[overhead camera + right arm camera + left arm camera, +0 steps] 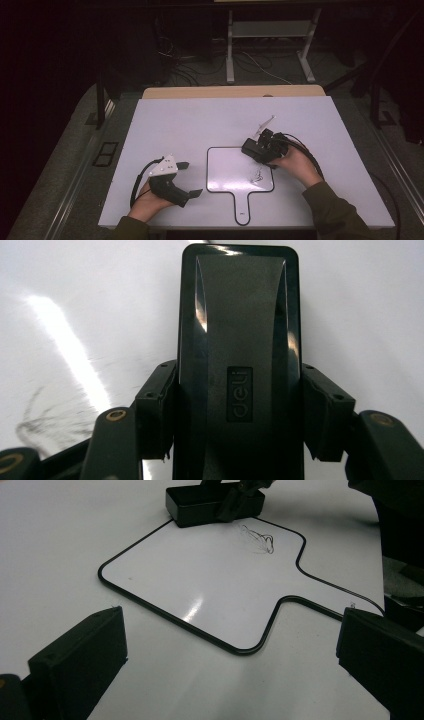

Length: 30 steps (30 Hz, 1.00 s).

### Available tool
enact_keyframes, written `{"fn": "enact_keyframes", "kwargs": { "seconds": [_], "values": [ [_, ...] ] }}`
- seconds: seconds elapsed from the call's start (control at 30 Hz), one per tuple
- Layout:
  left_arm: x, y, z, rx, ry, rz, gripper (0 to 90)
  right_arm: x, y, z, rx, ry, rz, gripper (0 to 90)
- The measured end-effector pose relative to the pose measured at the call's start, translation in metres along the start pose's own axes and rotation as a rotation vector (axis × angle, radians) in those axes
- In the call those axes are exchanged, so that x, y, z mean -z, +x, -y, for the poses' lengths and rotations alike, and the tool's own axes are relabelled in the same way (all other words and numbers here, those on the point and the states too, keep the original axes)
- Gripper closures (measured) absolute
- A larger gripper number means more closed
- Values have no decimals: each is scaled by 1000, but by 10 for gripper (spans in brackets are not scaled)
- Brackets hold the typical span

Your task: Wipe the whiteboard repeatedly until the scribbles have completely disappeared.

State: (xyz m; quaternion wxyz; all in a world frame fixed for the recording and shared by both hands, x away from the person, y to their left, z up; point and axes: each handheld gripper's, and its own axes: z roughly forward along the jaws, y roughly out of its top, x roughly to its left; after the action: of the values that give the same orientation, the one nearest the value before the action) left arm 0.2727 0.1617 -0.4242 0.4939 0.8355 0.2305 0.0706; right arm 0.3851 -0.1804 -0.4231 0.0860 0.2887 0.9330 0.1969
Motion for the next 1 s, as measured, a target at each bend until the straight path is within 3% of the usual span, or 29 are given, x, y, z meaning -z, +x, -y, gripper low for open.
{"fn": "enact_keyframes", "kwargs": {
  "seconds": [0.23, 0.33, 0.4, 0.57, 0.63, 0.77, 1.0],
  "values": [
    [0, -1, 0, 0, -1, 0, 0, 3, 22, 3, 80, -1, -49, 387],
    [0, -1, 0, 0, -1, 1, 0, 4, 29, 4, 108, 5, -46, 387],
    [0, -1, 0, 0, -2, 0, 0, 3, 25, 4, 94, 1, -46, 387],
    [0, -1, 0, 1, 0, 0, 0, 3, -1, 6, 16, 0, 9, 387],
    [-1, -1, 0, 1, 0, 2, 0, 3, -7, 9, -13, -3, 5, 387],
    [0, -1, 0, 1, 0, 1, 0, 3, -5, 8, 12, 2, 17, 387],
    [0, -1, 0, -1, 0, 2, 0, 4, 3, 8, 18, 3, -4, 387]
  ]
}}
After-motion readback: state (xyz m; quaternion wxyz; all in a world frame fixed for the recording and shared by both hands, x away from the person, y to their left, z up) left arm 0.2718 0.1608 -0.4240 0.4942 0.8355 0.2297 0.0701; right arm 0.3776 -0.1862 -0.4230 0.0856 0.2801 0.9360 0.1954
